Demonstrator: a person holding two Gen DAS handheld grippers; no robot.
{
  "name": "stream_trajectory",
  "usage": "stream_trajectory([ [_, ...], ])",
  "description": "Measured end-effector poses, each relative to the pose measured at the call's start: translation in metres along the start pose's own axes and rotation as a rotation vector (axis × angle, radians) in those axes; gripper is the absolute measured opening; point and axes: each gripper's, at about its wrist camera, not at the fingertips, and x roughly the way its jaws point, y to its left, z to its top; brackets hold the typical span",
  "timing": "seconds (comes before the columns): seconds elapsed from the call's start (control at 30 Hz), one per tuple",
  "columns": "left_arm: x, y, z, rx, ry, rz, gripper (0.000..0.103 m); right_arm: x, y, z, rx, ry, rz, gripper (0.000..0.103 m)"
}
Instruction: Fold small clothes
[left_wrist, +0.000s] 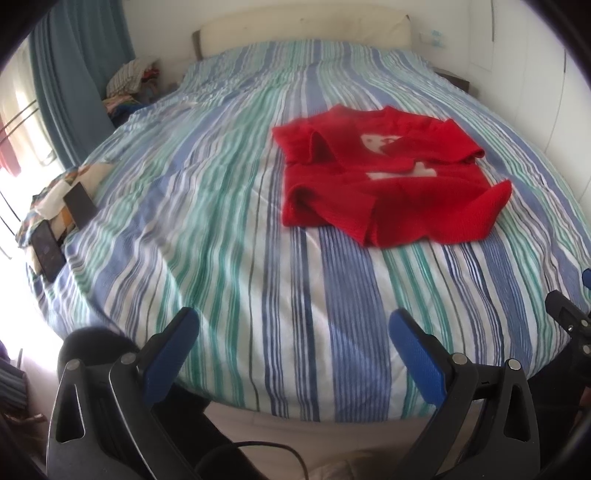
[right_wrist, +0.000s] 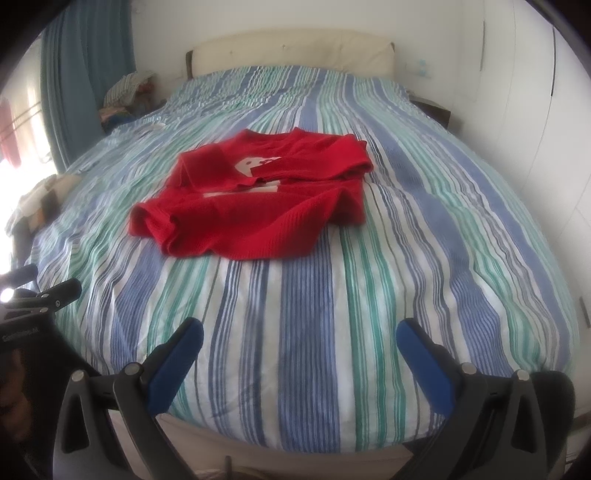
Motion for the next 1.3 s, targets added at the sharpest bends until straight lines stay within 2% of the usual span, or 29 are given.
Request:
stream_trajectory([
  [1.17,-0.002,0.000,-0.001,0.007,0.000,0.001,0.103,-0.002,0.001,0.000,-0.014,-0.004,-0.017,0.103],
  [1.23,0.000,0.003,-0.001,0.007,-0.002,-0.015,0.103,-0.002,0.001,0.001,-0.014,-0.005,-0.017,0.103],
  [1.3,0.008,0.008,0.003,0.001,-0.009,-0.088,0.103,-0.001,0.001,0.000,-0.018,-0.011,-0.007,0.103],
])
